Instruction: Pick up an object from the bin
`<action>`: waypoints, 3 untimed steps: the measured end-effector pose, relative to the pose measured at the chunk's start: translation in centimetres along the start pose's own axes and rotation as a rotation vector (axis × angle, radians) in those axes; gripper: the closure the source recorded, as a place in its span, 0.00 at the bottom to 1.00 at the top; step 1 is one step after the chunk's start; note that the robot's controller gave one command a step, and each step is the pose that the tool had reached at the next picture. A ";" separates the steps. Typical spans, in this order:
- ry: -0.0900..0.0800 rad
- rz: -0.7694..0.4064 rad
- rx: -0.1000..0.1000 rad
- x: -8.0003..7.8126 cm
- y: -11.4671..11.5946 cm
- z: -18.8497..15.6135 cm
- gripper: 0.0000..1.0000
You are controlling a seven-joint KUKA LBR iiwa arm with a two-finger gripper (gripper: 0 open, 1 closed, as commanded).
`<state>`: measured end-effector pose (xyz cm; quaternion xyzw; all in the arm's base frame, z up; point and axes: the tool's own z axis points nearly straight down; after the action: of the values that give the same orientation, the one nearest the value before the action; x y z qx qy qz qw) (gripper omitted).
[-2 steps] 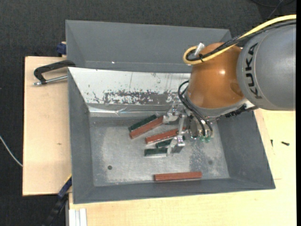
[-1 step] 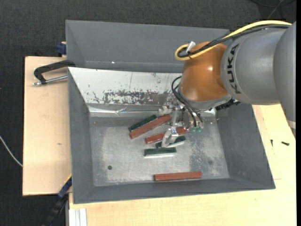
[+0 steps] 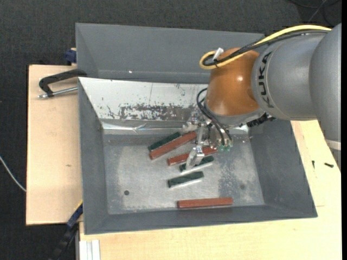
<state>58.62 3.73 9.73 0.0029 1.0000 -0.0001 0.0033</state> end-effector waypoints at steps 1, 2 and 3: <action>0.008 -0.081 0.011 -1.8 1.3 1.4 0.00; 0.007 -0.078 0.009 -1.8 1.3 1.3 0.00; -0.001 0.249 -0.008 -1.4 4.1 1.4 1.00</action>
Offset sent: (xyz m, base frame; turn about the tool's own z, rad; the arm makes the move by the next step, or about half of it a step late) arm 0.0162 0.0210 -0.0273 -0.2768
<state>60.09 7.79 8.39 0.1272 0.9919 0.0045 0.0039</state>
